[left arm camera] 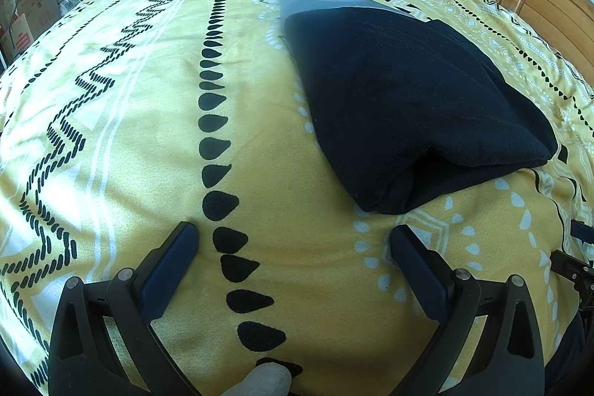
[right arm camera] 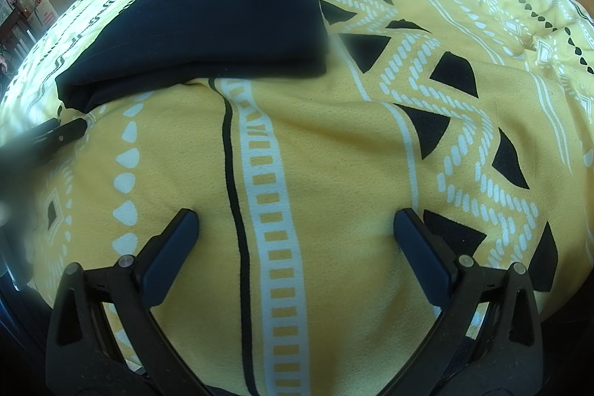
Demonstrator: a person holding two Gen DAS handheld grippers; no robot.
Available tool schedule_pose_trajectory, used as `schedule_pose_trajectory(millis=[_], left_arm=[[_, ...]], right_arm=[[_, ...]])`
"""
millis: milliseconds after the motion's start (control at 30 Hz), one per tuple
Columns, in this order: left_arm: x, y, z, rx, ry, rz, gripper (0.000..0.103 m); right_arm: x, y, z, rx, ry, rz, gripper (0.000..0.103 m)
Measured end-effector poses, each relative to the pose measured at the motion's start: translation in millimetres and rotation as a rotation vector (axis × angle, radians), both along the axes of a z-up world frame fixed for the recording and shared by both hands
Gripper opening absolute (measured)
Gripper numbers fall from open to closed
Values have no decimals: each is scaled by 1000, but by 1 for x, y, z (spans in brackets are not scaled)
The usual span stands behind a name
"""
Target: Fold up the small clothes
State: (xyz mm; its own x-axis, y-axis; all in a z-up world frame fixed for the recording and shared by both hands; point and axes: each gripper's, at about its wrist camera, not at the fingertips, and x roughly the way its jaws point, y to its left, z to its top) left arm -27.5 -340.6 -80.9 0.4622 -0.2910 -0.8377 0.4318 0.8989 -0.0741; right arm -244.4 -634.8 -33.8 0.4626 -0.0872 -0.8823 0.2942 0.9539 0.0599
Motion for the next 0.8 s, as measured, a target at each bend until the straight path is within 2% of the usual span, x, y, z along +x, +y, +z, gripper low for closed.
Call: schedule_pose_trajectory(millis=[800], left_arm=[[-2, 1, 1, -13, 1, 4, 103]], right_arm=[[0, -1, 0, 0, 0, 1, 103]])
